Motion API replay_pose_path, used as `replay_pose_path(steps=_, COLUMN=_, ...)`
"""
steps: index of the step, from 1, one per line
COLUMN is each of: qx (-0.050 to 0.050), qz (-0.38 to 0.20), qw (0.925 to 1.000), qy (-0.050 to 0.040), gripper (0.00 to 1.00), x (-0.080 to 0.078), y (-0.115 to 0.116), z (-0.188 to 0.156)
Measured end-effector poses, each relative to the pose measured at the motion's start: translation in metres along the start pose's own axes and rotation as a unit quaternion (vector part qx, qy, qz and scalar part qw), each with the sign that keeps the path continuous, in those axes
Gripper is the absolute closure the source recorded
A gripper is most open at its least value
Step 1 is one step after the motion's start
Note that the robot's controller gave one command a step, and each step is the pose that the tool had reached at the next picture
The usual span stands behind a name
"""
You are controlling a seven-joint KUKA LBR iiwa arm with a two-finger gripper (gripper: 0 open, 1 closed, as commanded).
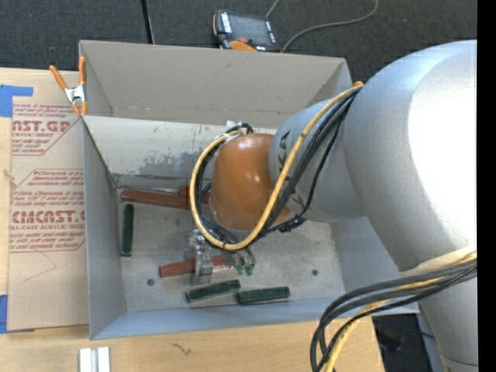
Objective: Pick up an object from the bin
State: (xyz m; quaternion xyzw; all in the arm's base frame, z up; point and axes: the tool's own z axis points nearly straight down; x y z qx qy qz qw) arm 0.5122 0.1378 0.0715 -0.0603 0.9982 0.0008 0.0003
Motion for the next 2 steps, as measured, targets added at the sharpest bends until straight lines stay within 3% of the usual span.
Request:
replay_pose_path(steps=1, qx=0.000, qz=-0.184, qw=0.9829, qy=-0.0023, gripper=1.00, x=0.026, y=0.039, z=-0.121)
replay_pose_path(steps=2, qx=0.000, qz=-0.181, qw=0.9835, qy=-0.0048, gripper=1.00, x=0.024, y=0.042, z=-0.210)
